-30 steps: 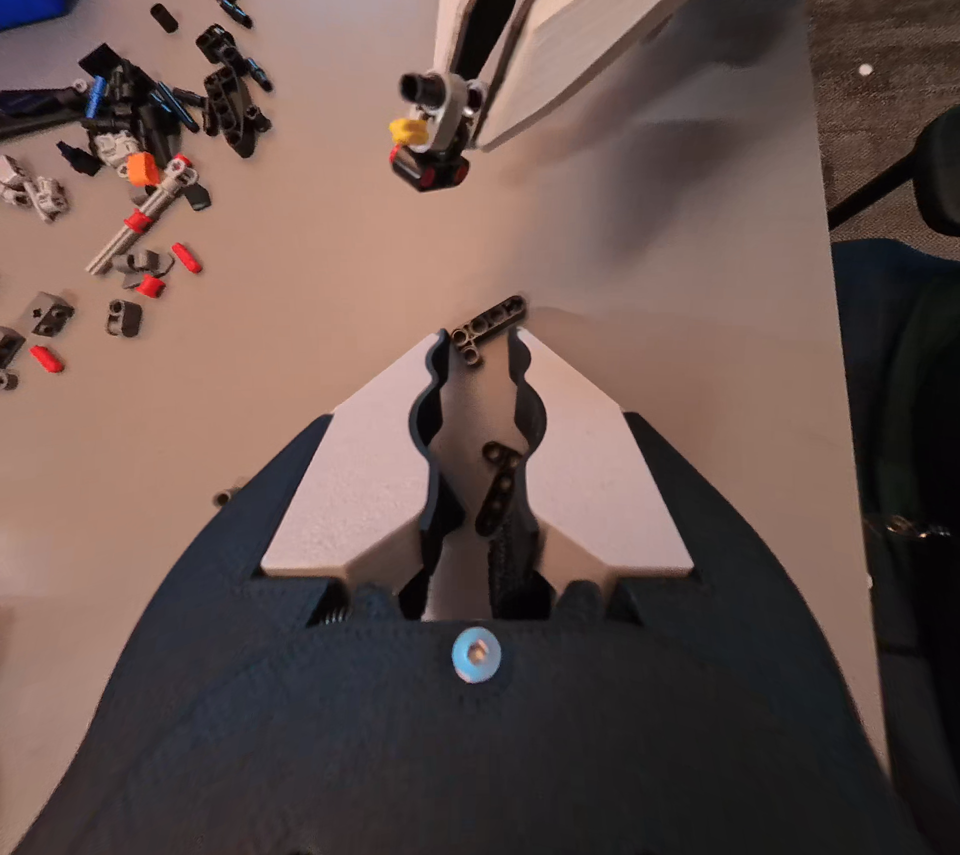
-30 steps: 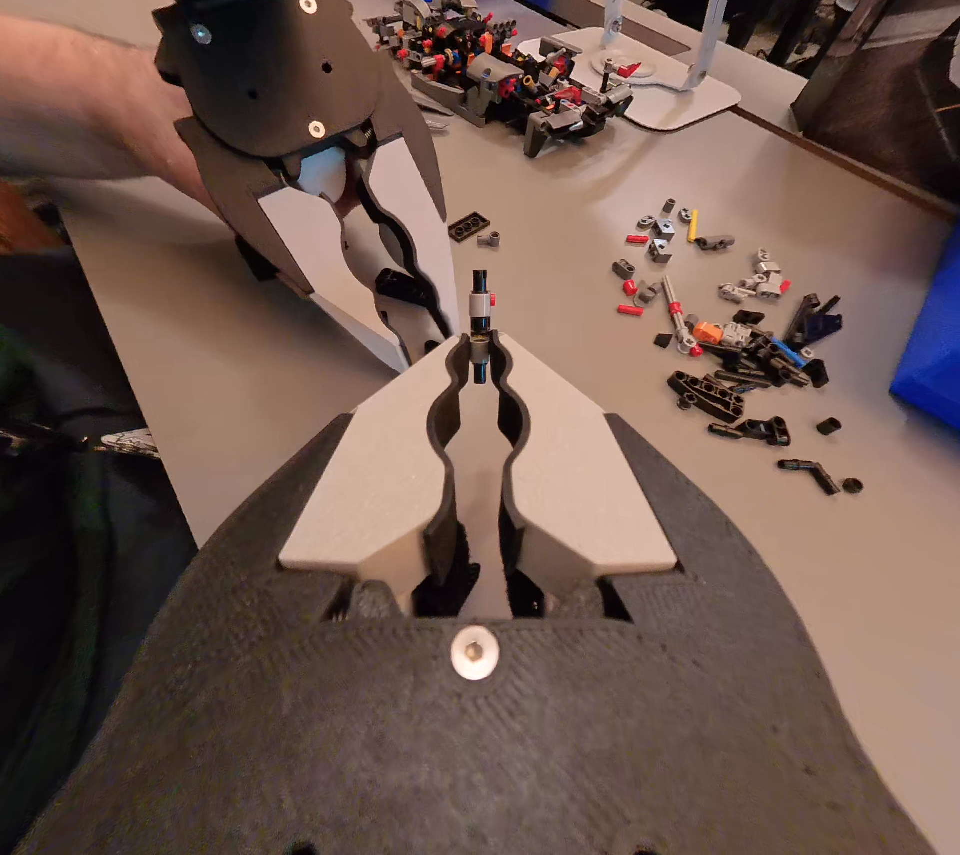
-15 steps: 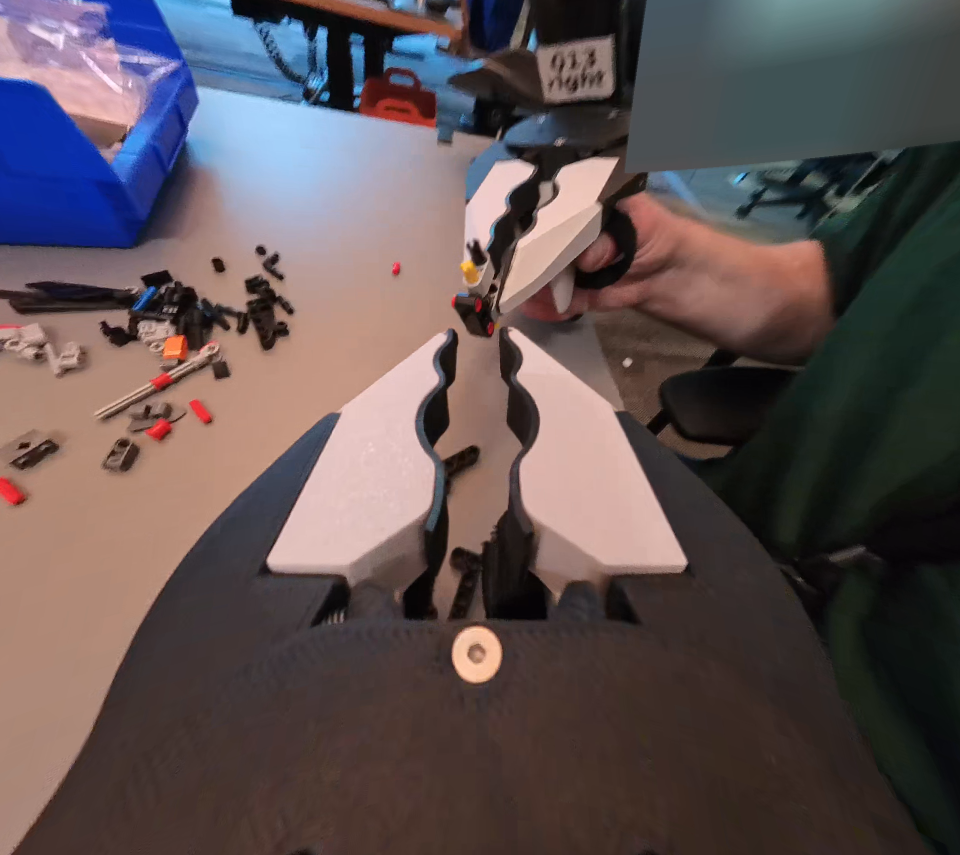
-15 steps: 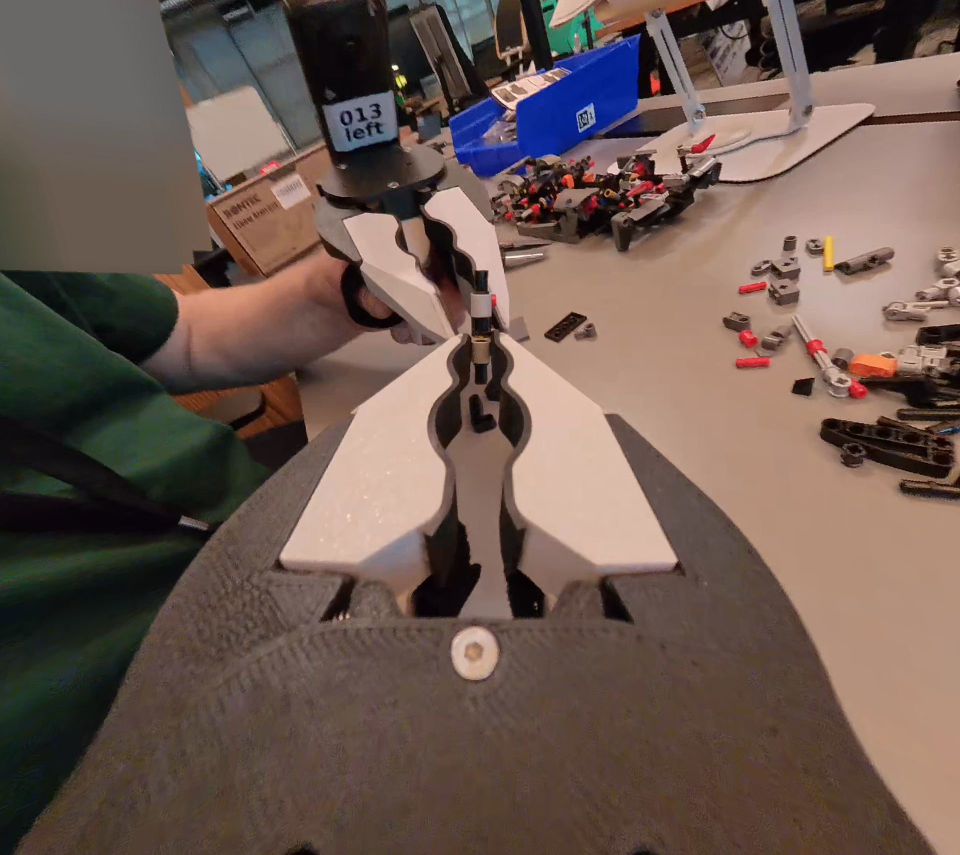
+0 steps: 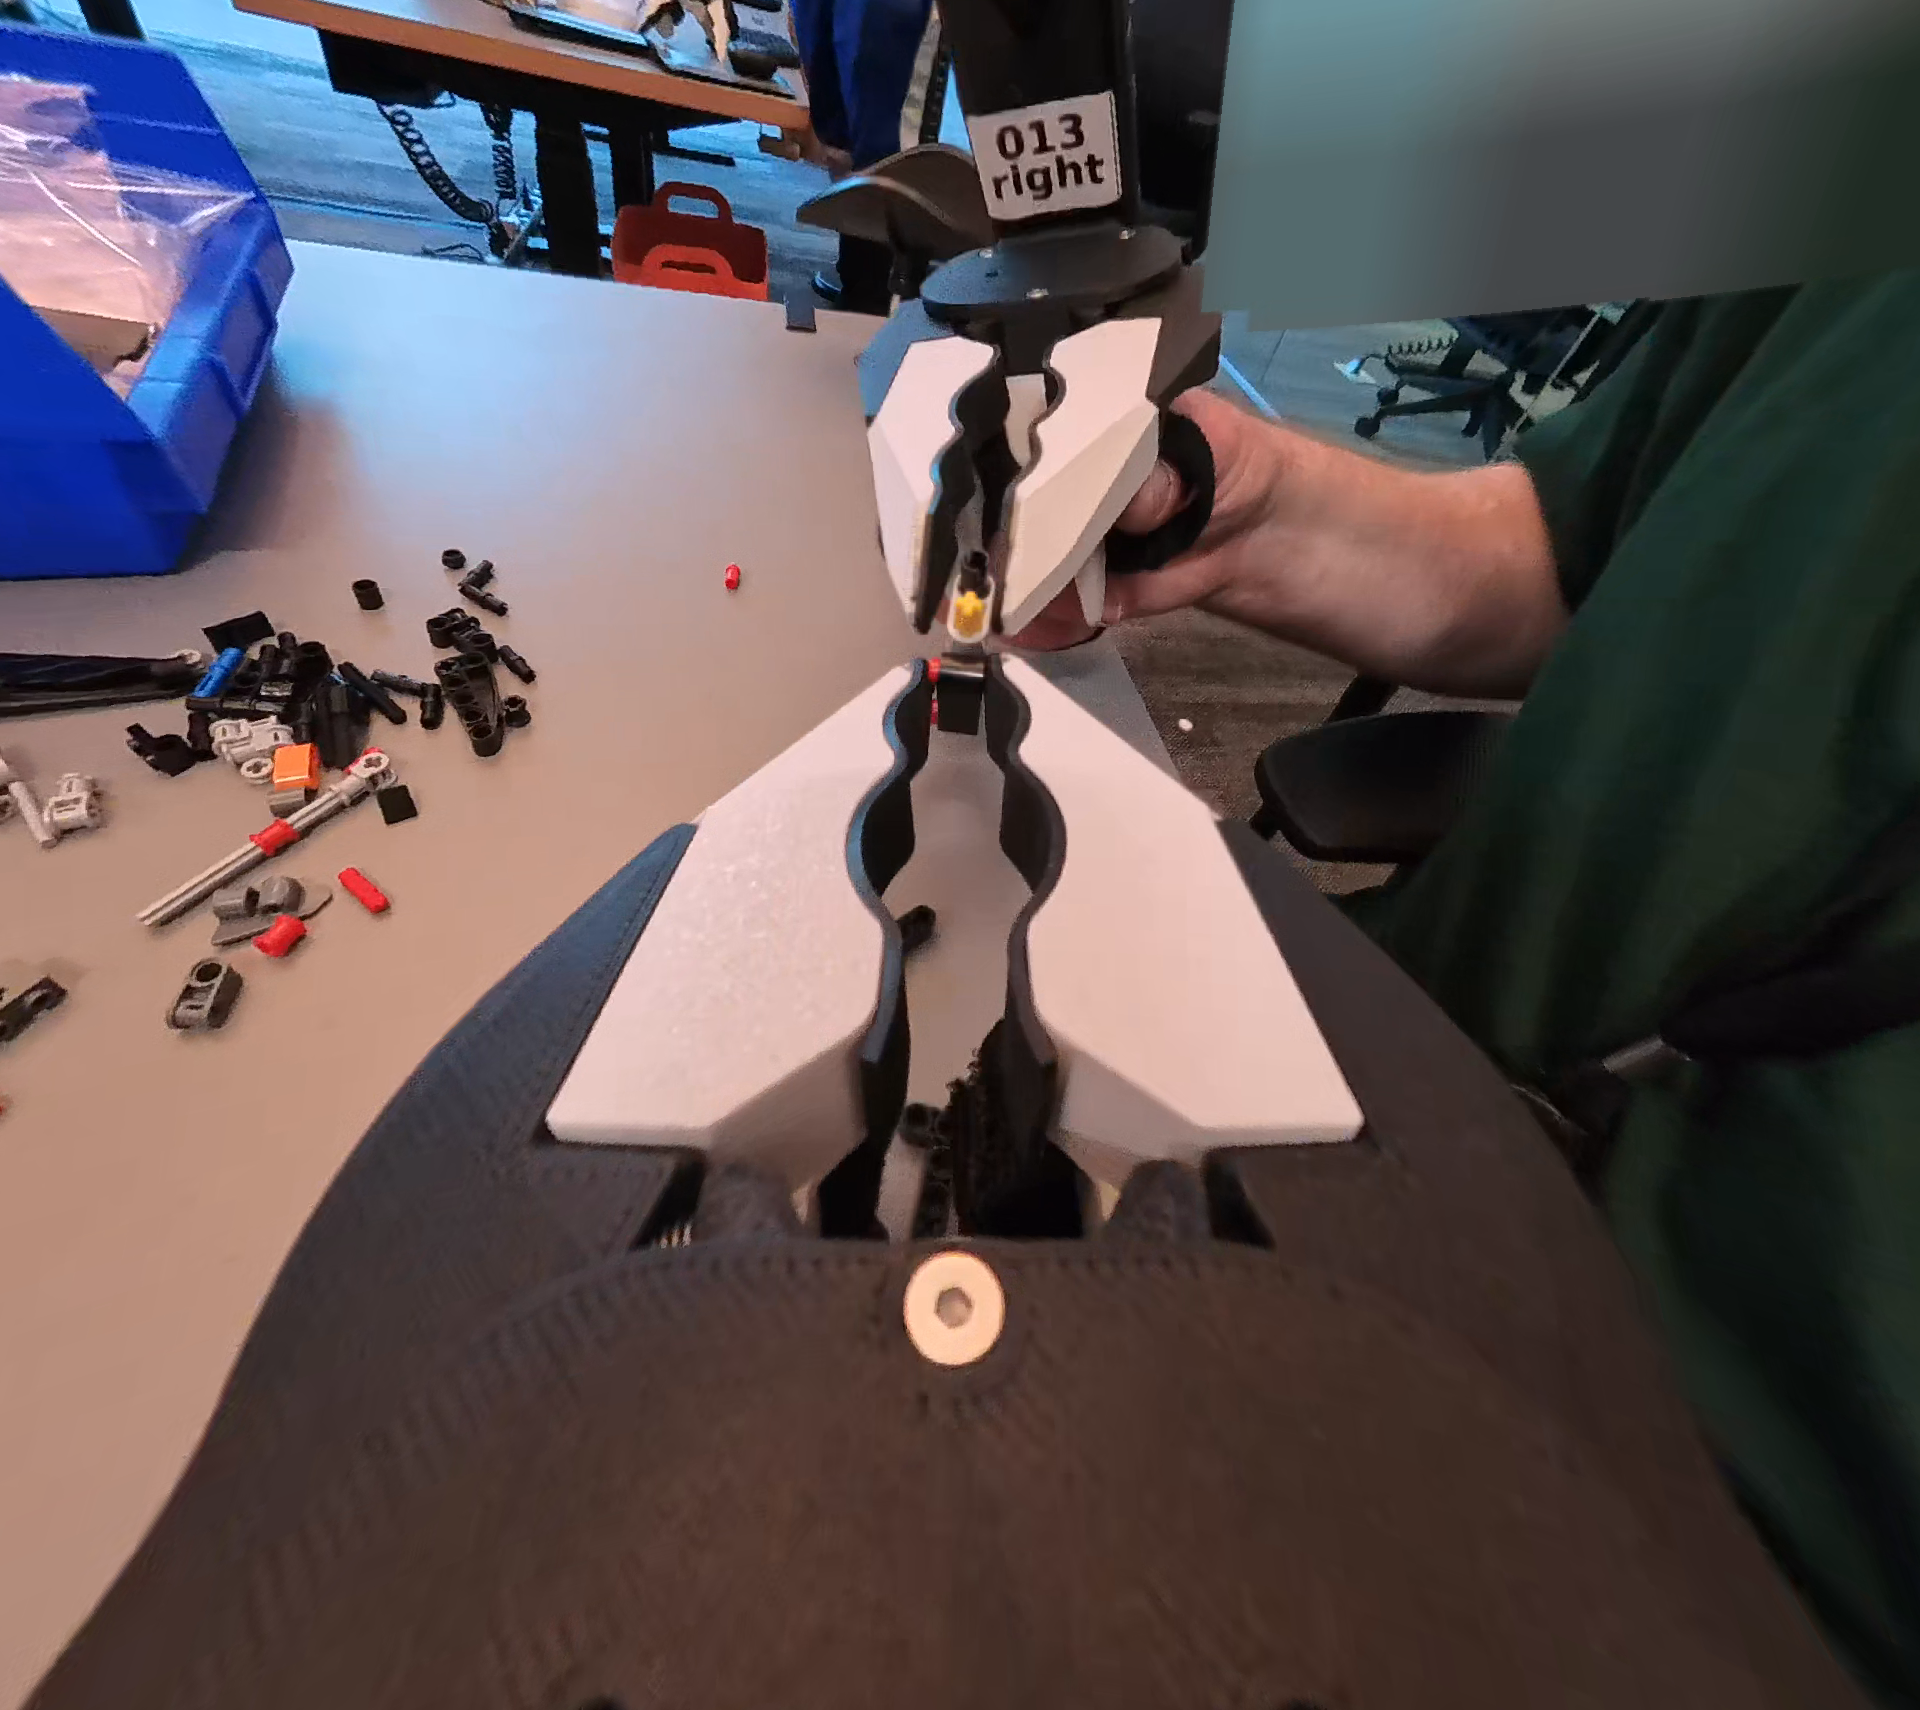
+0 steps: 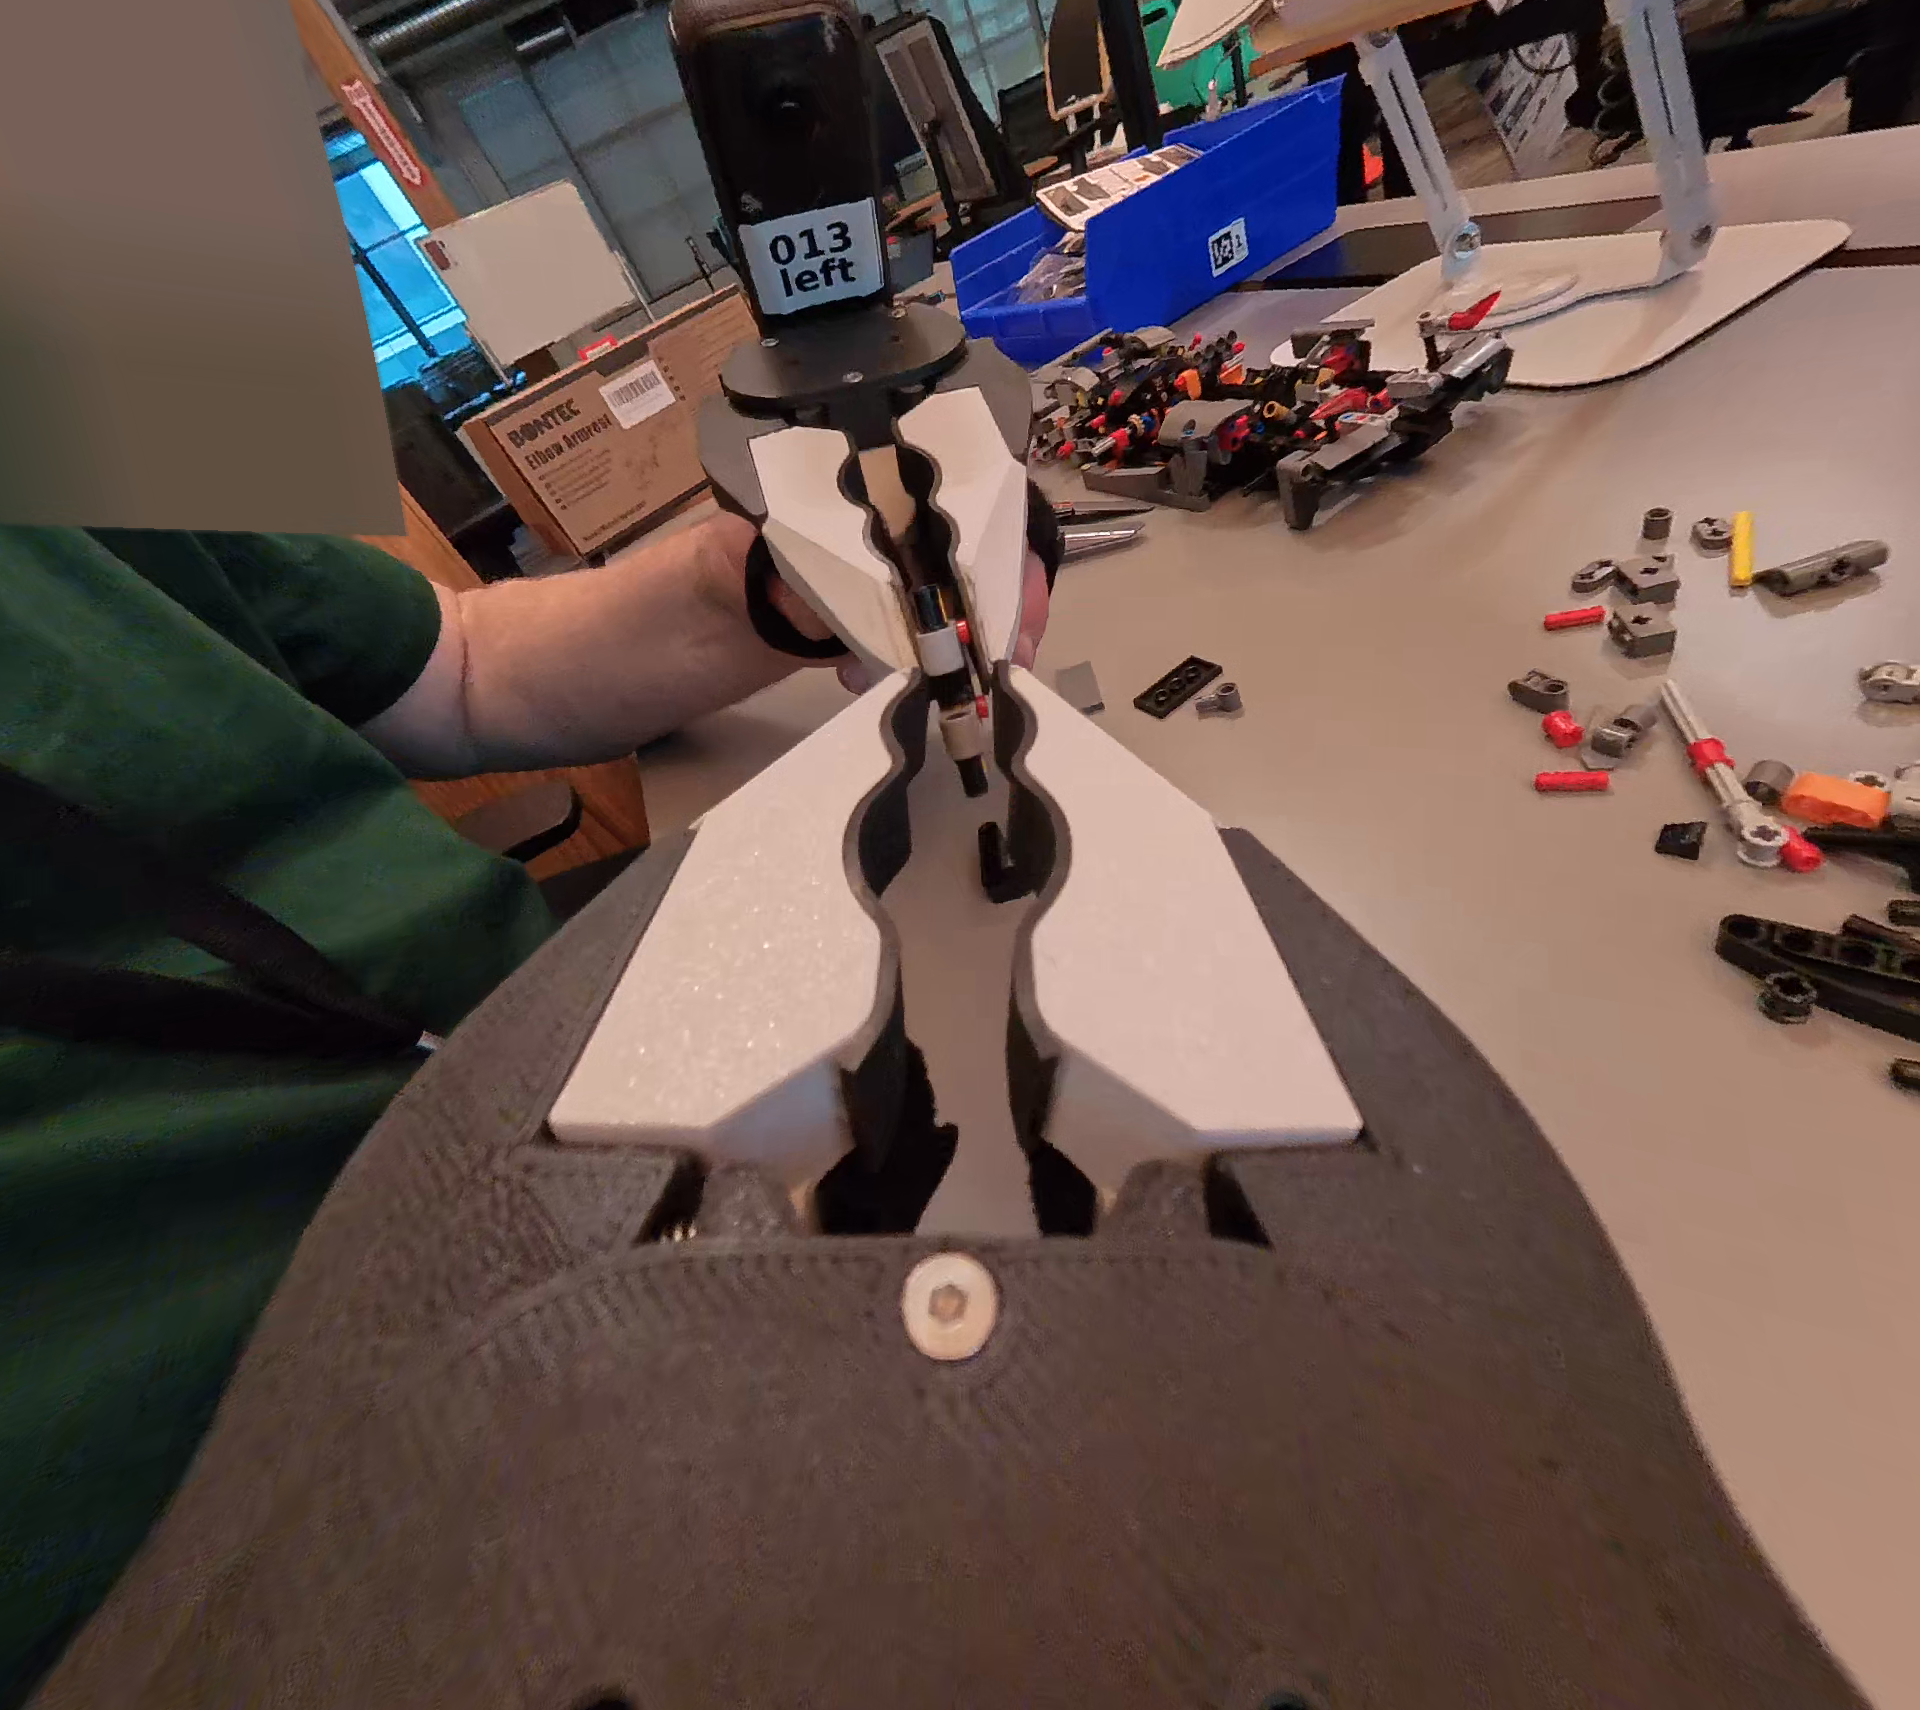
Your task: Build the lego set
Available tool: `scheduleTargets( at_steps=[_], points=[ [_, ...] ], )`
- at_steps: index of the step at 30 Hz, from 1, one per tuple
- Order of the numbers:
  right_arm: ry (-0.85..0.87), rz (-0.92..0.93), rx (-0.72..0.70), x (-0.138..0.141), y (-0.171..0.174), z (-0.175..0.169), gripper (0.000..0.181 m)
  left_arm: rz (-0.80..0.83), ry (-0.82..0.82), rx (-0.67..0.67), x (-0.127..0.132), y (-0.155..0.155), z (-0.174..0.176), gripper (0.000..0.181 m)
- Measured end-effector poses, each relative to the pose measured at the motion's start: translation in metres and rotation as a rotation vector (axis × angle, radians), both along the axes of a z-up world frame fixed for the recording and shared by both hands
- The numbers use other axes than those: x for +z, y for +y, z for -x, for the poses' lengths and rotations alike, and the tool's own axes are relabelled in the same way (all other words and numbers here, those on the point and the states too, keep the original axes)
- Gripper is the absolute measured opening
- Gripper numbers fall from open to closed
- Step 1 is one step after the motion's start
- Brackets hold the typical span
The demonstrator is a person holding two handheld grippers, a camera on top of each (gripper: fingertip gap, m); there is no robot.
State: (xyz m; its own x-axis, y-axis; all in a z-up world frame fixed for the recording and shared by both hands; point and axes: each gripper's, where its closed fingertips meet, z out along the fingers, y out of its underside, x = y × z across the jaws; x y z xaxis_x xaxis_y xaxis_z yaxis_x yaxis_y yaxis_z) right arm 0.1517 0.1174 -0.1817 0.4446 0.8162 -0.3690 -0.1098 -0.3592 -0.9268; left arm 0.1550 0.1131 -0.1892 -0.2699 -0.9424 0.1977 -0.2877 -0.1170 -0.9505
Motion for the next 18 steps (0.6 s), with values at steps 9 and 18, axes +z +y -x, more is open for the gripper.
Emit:
scheduleTargets(
  at_steps=[9, 18],
  points=[
    [-0.138, 0.021, 0.02, -0.01, 0.001, 0.006, 0.005, -0.151, 0.173, -0.107, -0.02, -0.002, -0.002, 0.008],
    [-0.182, 0.156, 0.021, -0.037, 0.001, 0.006, 0.008, -0.121, 0.301, -0.216, -0.041, 0.0, 0.0, 0.007]
  ],
)
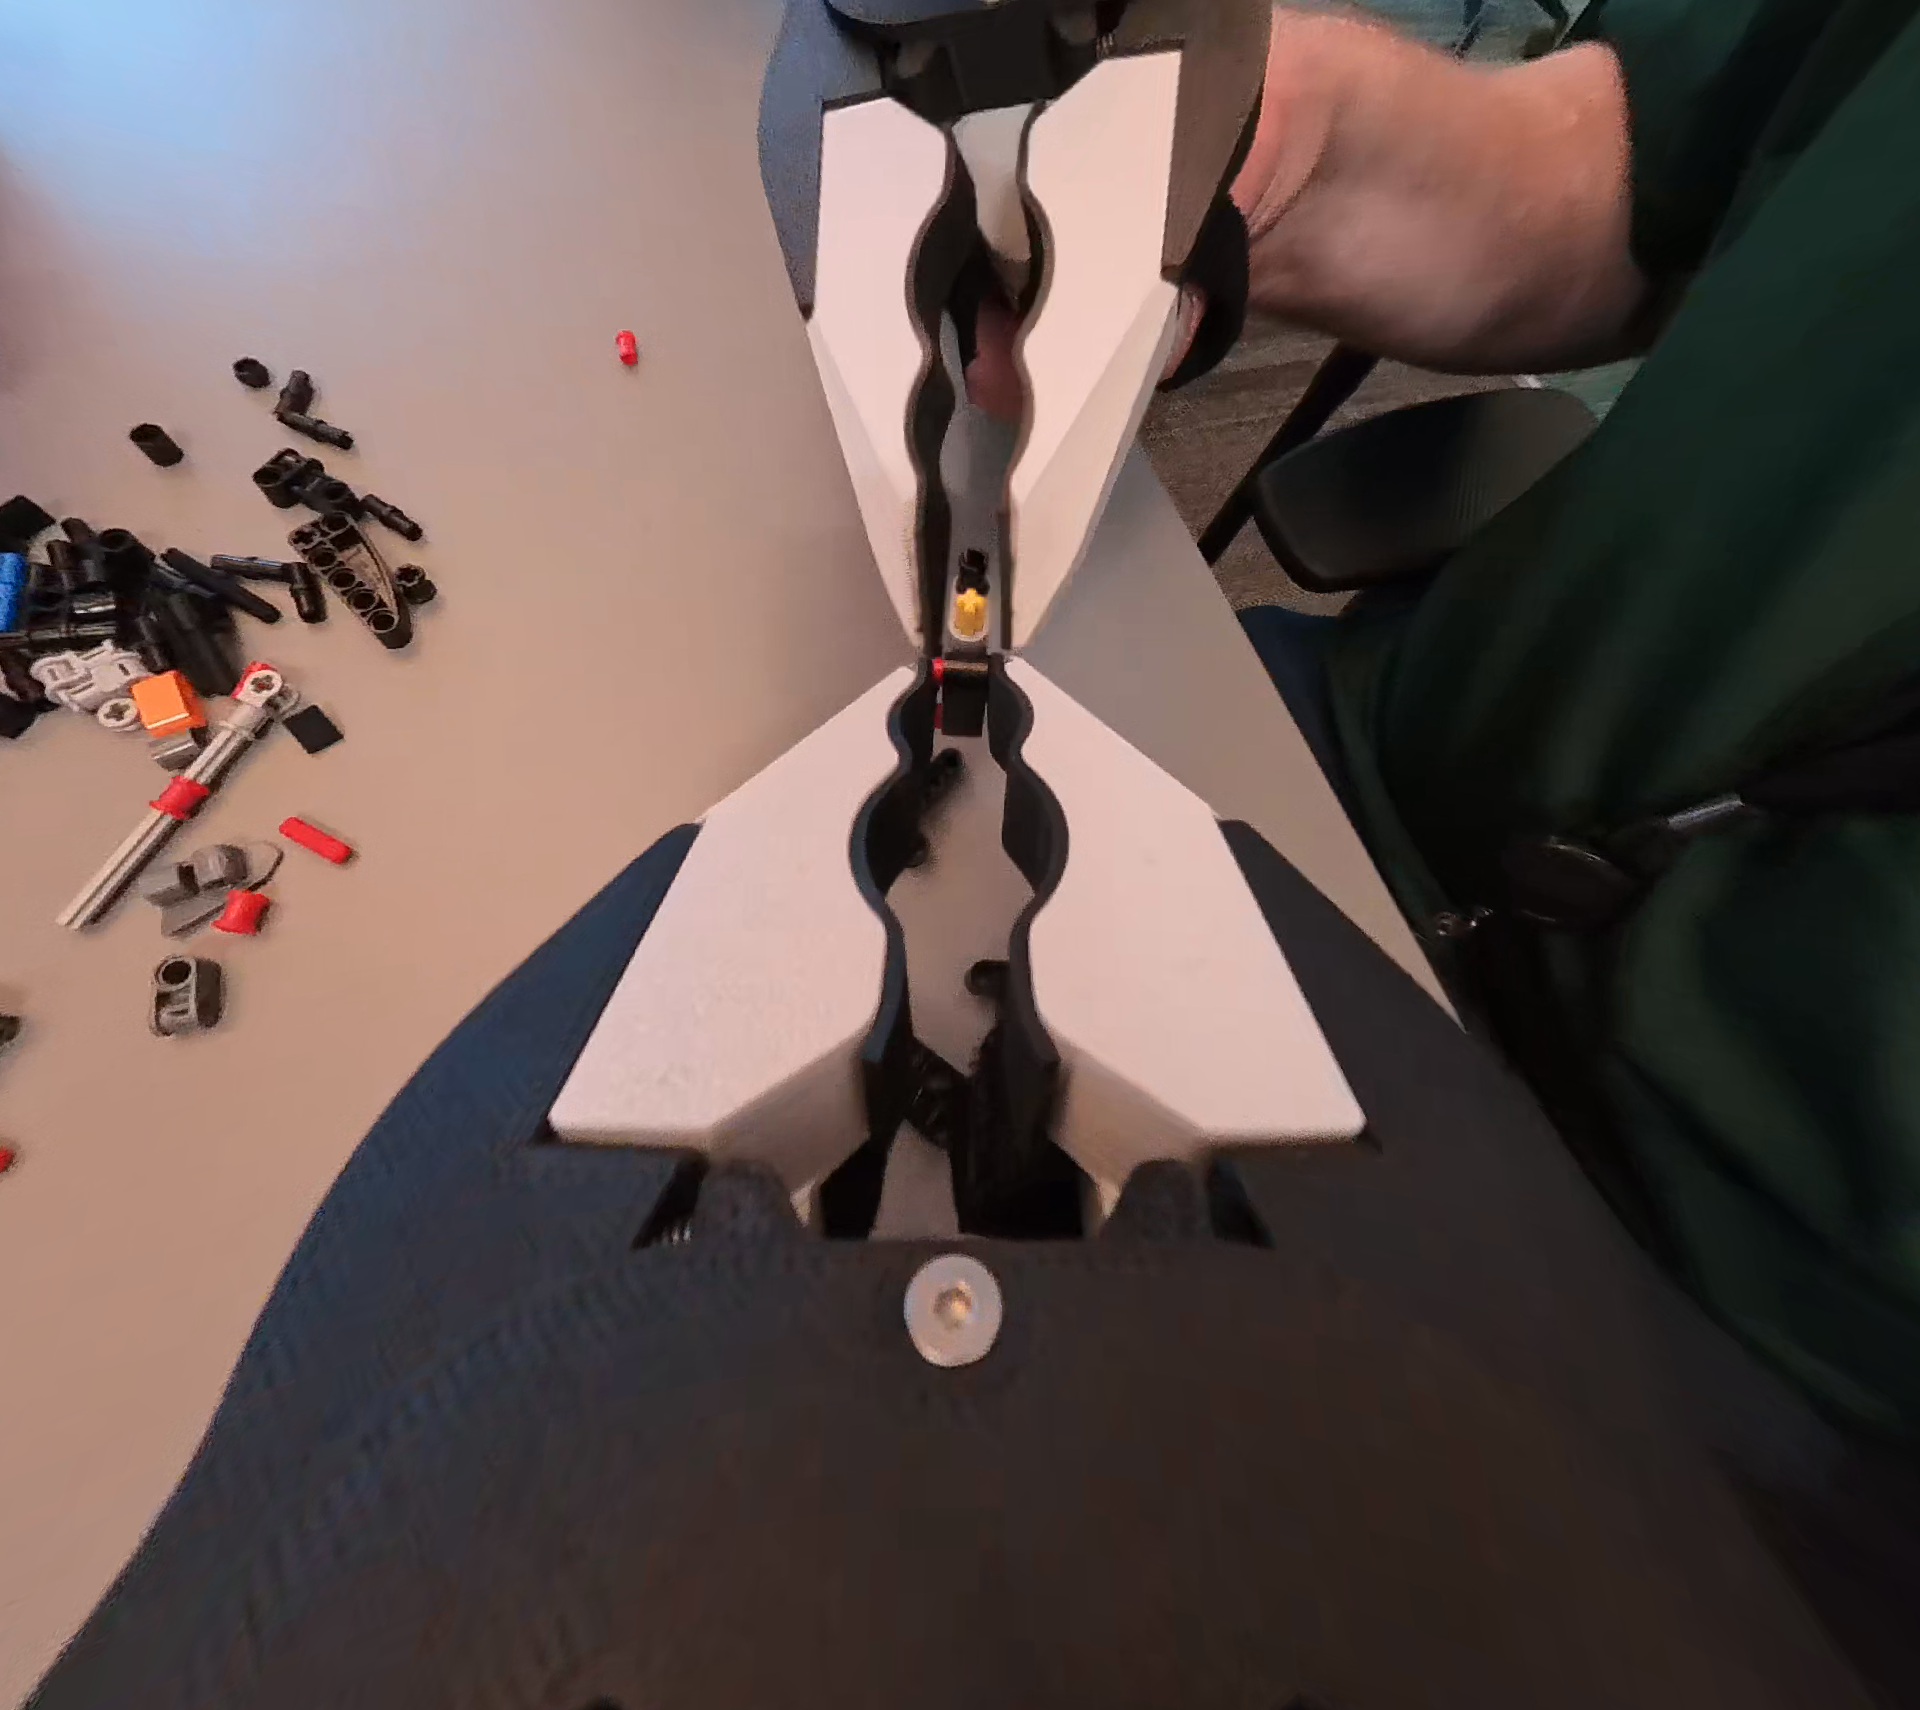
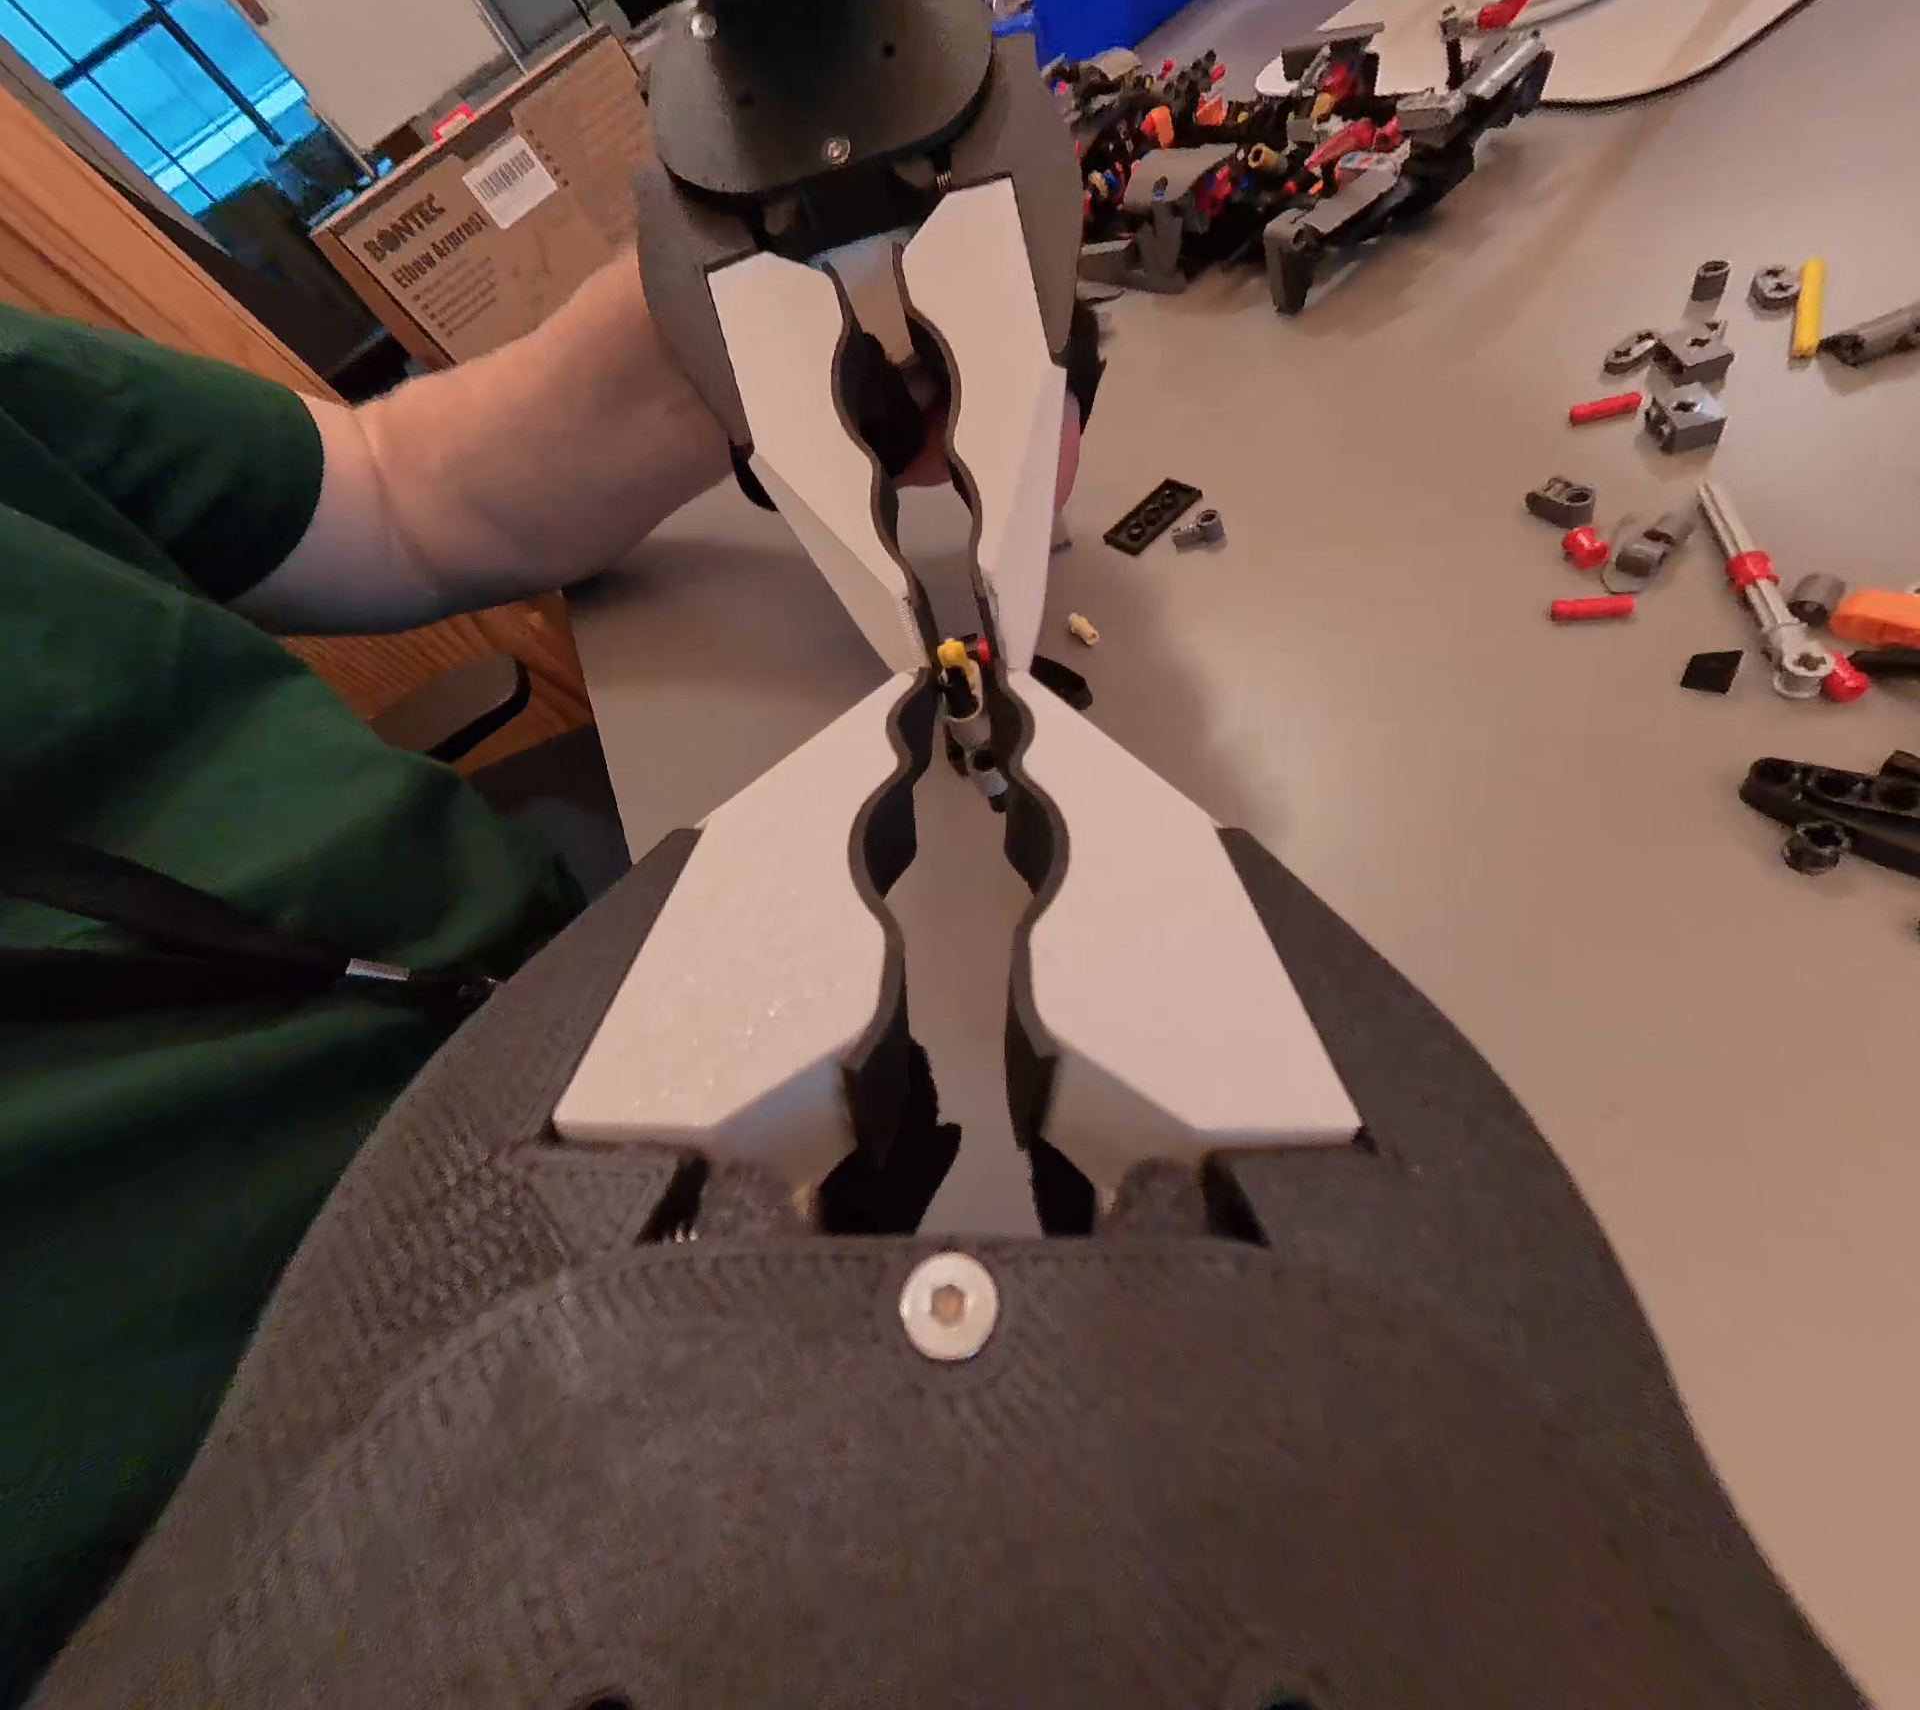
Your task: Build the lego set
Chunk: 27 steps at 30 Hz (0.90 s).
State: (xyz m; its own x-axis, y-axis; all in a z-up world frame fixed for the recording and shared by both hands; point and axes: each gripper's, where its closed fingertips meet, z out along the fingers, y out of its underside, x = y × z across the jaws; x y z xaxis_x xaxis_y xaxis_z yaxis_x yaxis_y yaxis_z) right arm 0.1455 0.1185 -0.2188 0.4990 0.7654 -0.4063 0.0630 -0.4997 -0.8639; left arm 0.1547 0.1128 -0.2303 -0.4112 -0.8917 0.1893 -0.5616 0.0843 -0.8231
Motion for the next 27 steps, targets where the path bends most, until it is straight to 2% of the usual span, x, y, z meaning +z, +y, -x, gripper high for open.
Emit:
scheduleTargets(
  at_steps=[15, 19, 27],
  points=[
    [-0.102, 0.064, 0.017, -0.021, -0.002, 0.0, 0.017, -0.008, 0.042, -0.074, -0.011, 0.004, 0.002, 0.007],
    [-0.175, 0.023, -0.002, -0.027, -0.001, -0.002, 0.006, -0.022, 0.045, -0.093, -0.014, 0.003, 0.003, 0.007],
    [-0.218, 0.028, -0.048, -0.033, -0.002, -0.001, 0.004, -0.044, 0.055, -0.15, -0.02, 0.002, 0.004, 0.007]
  ],
)
